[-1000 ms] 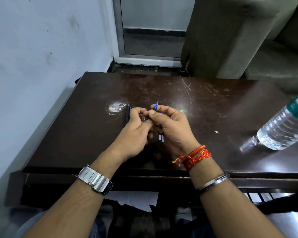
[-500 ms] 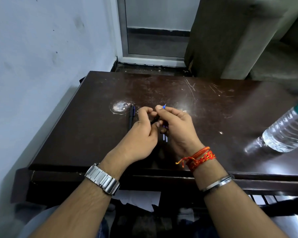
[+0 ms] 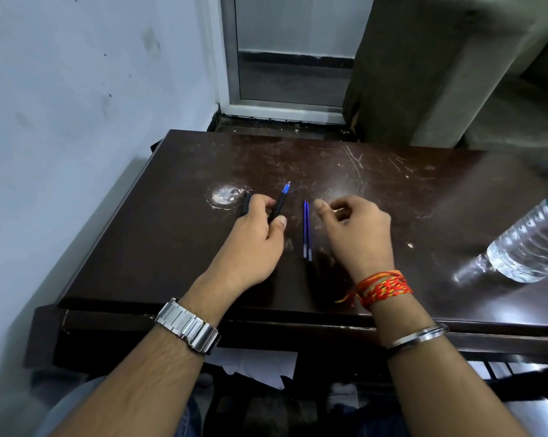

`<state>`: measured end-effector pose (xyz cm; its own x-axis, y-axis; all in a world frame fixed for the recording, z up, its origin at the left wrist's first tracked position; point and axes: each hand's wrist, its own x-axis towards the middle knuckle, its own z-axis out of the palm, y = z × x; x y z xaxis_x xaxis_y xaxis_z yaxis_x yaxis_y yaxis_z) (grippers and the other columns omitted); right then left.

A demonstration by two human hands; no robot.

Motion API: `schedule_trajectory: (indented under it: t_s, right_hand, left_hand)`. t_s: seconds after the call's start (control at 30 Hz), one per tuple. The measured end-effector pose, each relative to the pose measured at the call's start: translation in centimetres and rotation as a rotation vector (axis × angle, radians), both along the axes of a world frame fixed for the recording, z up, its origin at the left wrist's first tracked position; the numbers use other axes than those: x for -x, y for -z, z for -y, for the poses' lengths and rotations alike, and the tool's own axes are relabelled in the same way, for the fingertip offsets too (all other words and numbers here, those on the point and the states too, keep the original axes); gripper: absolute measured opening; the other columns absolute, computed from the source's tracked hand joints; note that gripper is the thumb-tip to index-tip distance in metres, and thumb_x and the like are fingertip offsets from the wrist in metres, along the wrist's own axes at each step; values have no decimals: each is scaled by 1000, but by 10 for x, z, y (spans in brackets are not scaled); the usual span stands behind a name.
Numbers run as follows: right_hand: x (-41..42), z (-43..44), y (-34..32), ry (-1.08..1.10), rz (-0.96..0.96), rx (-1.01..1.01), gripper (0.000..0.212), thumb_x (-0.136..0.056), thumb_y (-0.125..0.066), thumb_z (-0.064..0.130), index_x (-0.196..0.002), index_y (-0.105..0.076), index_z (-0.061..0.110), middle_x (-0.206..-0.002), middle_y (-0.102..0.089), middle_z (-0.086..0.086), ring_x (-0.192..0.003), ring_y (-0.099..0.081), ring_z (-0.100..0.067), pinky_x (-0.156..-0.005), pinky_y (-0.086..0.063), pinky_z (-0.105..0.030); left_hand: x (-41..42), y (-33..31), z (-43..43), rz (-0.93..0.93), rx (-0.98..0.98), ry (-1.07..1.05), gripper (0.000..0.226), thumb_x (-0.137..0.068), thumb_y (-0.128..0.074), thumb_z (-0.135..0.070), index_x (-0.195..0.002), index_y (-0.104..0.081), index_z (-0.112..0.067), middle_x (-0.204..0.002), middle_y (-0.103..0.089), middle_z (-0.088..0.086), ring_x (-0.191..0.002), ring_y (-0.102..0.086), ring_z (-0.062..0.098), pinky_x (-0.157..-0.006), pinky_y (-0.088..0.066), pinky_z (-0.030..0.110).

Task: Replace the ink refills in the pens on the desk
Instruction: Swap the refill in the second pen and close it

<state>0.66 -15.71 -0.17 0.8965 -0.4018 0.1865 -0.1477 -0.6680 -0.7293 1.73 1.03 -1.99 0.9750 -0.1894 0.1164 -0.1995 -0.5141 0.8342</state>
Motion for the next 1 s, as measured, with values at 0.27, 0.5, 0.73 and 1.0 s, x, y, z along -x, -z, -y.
schedule_trajectory:
  t_s: [0.27, 0.5, 0.73, 1.0]
  right_hand:
    - [-2, 19, 0, -54, -464, 144, 24, -87, -68, 18, -108, -67, 8, -116, -59, -19, -79, -53, -26, -72, -47, -30]
    - [-7, 9, -1, -72, -166, -213, 14, -85, -59, 11, -74, -66, 9, -55, -63, 2, -56, -62, -18, -55, -48, -26]
    - [-5, -11, -13, -136, 142, -1105, 7, -92, -63, 6, -99, -64, 6, -88, -73, -10, -89, -75, -22, -73, -60, -29]
    - [0, -19, -8, -247, 81, -1033, 16, -89, -66, 3, -104, -60, 1, -82, -74, -11, -84, -75, -24, -64, -58, -29]
  left_hand:
    - [0, 1, 2, -109, 147, -96, 11, -97, -60, -32, -88, -62, -27, -59, -63, -8, -49, -69, 10, -54, -62, 31]
    - [8, -1, 9, -261, 218, 84, 5, -90, -74, -14, -87, -75, -18, -72, -75, 4, -71, -76, 20, -59, -61, 32]
    - [14, -10, 9, -327, 212, 149, 14, -90, -74, -13, -102, -74, -5, -87, -79, 11, -72, -77, 21, -64, -63, 34]
    - [11, -8, 7, -257, 243, 121, 5, -91, -72, -11, -94, -76, -10, -78, -79, 10, -66, -76, 20, -59, -61, 30]
